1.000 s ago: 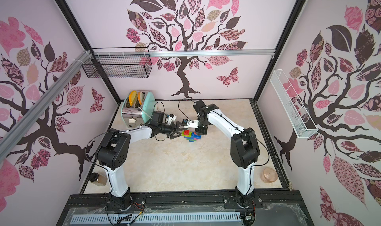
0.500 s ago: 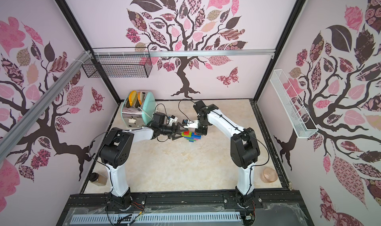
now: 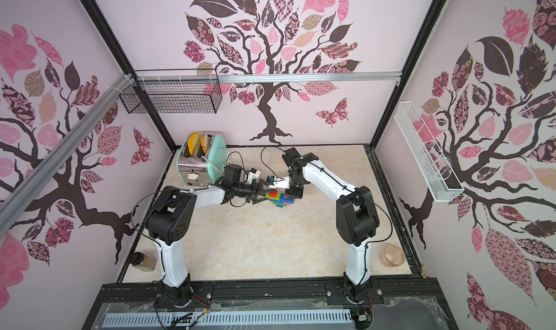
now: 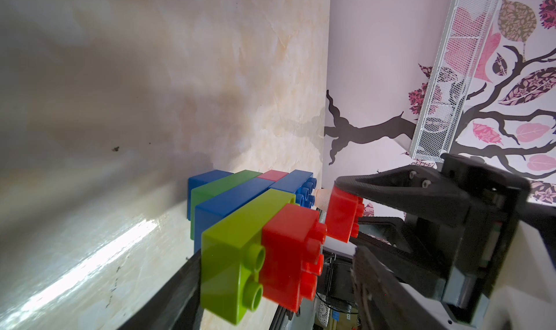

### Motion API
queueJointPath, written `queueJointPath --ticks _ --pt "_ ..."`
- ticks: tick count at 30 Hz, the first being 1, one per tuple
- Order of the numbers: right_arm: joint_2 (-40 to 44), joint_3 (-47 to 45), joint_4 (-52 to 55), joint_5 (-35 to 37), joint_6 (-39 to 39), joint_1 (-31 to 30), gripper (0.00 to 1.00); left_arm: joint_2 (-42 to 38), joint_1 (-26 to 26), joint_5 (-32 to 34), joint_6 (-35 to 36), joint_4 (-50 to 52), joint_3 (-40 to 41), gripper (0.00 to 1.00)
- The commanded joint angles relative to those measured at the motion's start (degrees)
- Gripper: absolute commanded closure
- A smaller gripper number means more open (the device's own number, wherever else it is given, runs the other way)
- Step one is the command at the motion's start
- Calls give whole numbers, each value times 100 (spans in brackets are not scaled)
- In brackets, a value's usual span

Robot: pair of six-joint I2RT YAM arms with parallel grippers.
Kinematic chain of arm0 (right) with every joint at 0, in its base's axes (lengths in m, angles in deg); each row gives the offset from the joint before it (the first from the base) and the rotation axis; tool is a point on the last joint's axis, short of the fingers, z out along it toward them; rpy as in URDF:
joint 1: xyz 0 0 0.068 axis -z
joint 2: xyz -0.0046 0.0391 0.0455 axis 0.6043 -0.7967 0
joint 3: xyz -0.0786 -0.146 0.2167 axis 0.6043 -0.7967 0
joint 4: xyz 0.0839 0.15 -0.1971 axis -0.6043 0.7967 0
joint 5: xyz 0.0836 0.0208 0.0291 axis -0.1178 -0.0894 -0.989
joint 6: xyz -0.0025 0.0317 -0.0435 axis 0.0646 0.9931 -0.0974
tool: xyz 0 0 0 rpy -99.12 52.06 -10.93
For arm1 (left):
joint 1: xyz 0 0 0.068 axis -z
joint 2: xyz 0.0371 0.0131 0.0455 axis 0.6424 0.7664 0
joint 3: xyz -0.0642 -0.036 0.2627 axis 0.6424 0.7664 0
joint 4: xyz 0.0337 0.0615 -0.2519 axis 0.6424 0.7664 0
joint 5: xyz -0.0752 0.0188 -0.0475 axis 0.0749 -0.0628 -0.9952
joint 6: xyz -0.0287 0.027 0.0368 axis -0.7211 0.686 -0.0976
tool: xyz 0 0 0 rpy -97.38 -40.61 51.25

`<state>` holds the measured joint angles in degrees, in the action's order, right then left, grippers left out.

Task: Assemble a heart with lego
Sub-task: Assemble the lego brick with the lego brick.

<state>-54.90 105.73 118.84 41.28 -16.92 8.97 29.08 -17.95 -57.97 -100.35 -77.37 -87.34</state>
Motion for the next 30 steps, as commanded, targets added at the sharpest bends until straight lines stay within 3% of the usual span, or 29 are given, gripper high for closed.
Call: queueJointPath --ticks 1,19,30 --pt "107 -22 66 -117 -105 14 73 112 28 -86 21 -110 -7 25" --pt "-81 -146 -195 65 -255 21 75 182 30 -159 23 -122 -53 34" --pt "-149 -191 -282 83 -305 18 75 190 30 -179 40 -123 -64 34"
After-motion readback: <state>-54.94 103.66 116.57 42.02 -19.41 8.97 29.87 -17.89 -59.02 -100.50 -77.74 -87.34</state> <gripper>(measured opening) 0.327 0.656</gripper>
